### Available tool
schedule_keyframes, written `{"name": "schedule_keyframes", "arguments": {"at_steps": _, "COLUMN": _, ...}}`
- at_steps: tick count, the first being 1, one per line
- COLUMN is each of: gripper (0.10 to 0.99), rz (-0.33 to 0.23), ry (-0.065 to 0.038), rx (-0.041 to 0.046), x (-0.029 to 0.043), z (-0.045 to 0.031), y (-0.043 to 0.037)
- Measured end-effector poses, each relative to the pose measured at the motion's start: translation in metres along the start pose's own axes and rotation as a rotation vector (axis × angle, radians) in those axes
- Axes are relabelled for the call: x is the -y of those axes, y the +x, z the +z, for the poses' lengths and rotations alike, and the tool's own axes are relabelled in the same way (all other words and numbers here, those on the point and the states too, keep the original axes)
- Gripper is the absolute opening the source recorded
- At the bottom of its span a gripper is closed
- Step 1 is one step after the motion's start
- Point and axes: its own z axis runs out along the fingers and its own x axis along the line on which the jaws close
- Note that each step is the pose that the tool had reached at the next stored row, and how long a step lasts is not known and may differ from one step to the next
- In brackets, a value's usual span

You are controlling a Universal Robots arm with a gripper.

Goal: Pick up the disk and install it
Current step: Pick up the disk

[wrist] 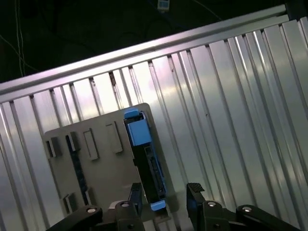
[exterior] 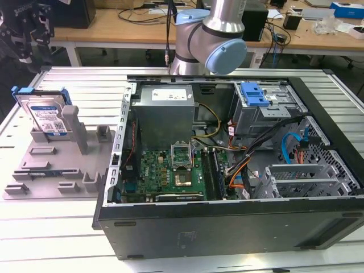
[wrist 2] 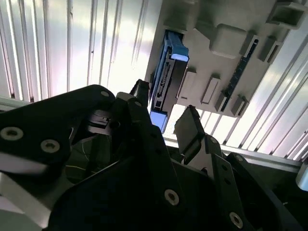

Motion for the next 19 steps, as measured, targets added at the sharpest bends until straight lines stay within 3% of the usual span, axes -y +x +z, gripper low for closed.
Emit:
{"name": "schedule_keyframes", "arguments": {"at_steps": 10, "gripper": 0.498, "rz": -0.023, "ry": 0.000, "rx": -0.0013, "x": 0.0004, "z": 0.0000, "y": 0.0012}}
{"name": "schedule_keyframes", "arguments": {"at_steps": 15, "gripper": 0.498, "rz": -0.108, "ry": -0.002, "rx": -0.0052, "x": 0.0004, "z": 0.0001, "y": 0.0013}}
{"name": "schedule_keyframes", "arguments": {"at_steps": 18, "gripper": 0.498, "rz": -0.159, "ry": -0.001, "rx": -0.0156, "x": 0.0004, "z": 0.0002, "y": 0.0012}}
{"name": "schedule_keyframes", "arguments": {"at_steps": 19, "gripper": 0.498, "rz": -0.181, "ry": 0.002, "rx": -0.0261, "x": 0.0004, "z": 0.0003, "y": 0.0013}}
